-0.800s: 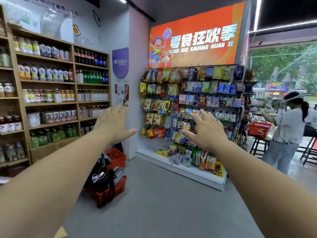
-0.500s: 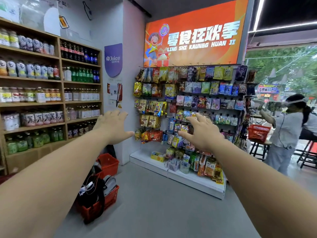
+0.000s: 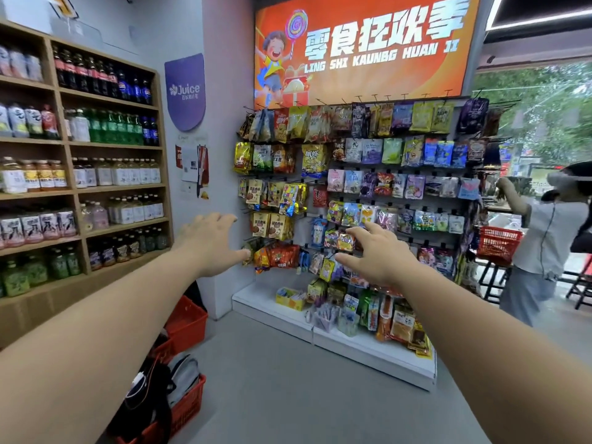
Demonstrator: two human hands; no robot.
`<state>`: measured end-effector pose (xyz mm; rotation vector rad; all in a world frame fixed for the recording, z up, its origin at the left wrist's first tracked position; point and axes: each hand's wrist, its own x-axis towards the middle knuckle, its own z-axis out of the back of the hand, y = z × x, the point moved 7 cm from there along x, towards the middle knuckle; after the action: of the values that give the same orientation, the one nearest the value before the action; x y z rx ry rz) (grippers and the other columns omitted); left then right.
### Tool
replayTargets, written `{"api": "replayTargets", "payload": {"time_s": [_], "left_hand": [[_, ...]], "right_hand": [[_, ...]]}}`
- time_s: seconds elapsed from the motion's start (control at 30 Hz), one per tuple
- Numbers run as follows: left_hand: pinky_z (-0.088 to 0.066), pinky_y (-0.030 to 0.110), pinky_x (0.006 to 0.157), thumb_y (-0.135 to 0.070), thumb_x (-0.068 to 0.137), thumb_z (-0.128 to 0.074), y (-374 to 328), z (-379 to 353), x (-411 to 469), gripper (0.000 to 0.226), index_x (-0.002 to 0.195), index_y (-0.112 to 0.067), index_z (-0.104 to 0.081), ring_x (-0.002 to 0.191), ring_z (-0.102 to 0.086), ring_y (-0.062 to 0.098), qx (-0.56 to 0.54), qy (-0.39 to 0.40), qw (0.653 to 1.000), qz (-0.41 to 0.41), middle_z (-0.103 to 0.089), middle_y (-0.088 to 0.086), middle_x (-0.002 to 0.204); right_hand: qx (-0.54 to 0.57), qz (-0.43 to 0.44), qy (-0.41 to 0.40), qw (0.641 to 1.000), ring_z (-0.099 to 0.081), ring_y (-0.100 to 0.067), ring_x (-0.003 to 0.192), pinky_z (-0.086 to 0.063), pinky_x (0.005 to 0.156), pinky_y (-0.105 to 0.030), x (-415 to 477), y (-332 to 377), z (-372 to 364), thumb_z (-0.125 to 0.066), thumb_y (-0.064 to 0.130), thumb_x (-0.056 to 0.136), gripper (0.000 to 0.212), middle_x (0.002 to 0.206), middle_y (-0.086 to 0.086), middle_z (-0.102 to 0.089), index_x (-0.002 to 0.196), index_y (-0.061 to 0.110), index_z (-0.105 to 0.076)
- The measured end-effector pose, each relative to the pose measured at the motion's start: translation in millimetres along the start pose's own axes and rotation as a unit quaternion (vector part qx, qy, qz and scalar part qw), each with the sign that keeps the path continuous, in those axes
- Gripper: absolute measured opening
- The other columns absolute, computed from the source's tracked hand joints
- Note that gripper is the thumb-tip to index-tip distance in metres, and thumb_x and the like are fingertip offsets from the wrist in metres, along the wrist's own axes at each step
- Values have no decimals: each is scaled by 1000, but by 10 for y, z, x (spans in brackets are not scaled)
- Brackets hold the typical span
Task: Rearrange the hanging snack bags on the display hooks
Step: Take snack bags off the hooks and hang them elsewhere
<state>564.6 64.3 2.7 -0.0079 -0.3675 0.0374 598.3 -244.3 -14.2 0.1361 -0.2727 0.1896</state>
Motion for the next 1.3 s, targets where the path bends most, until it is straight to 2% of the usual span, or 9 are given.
{"api": "replayTargets", "payload": {"time_s": [0.13, 0.5, 1.0, 1.3], "left_hand": [[-34, 50, 118, -71, 91, -57, -110, -424, 888, 90, 161, -25, -28, 149, -34, 32, -3, -2, 1000, 1, -37, 4, 163], [-35, 46, 116, -71, 91, -57, -210, -1458, 3358, 87, 160, -25, -29, 147, -36, 30, 6, 5, 1000, 7, -39, 3, 161], [-39, 47, 115, -68, 90, -61, 944, -3071, 6844, 84, 156, -23, -34, 142, -41, 31, -31, 24, 999, -18, -44, 5, 155], [-37, 48, 116, -66, 90, -62, 1228, -3981, 8673, 85, 157, -24, -32, 143, -39, 31, -42, 32, 998, -35, -41, 5, 156]], "right_hand": [[12, 7, -14, 1000, -21, -35, 156, -30, 120, -63, 986, -259, -294, -43, 80, 92, 84, 173, -6, -14, 161, 35, -26], [26, 38, 9, 999, -23, -37, 155, -33, 119, -61, 3636, -600, -1125, -43, 80, 92, 85, 173, -6, -15, 162, 34, -25], [42, 2, 18, 999, -27, -35, 154, -33, 118, -61, 7198, 31, -2521, -46, 77, 93, 82, 171, -3, -21, 160, 34, -29], [56, -13, 21, 998, -31, -36, 151, -37, 116, -60, 9091, -29, -3217, -46, 76, 94, 80, 168, -3, -27, 160, 34, -29]]}}
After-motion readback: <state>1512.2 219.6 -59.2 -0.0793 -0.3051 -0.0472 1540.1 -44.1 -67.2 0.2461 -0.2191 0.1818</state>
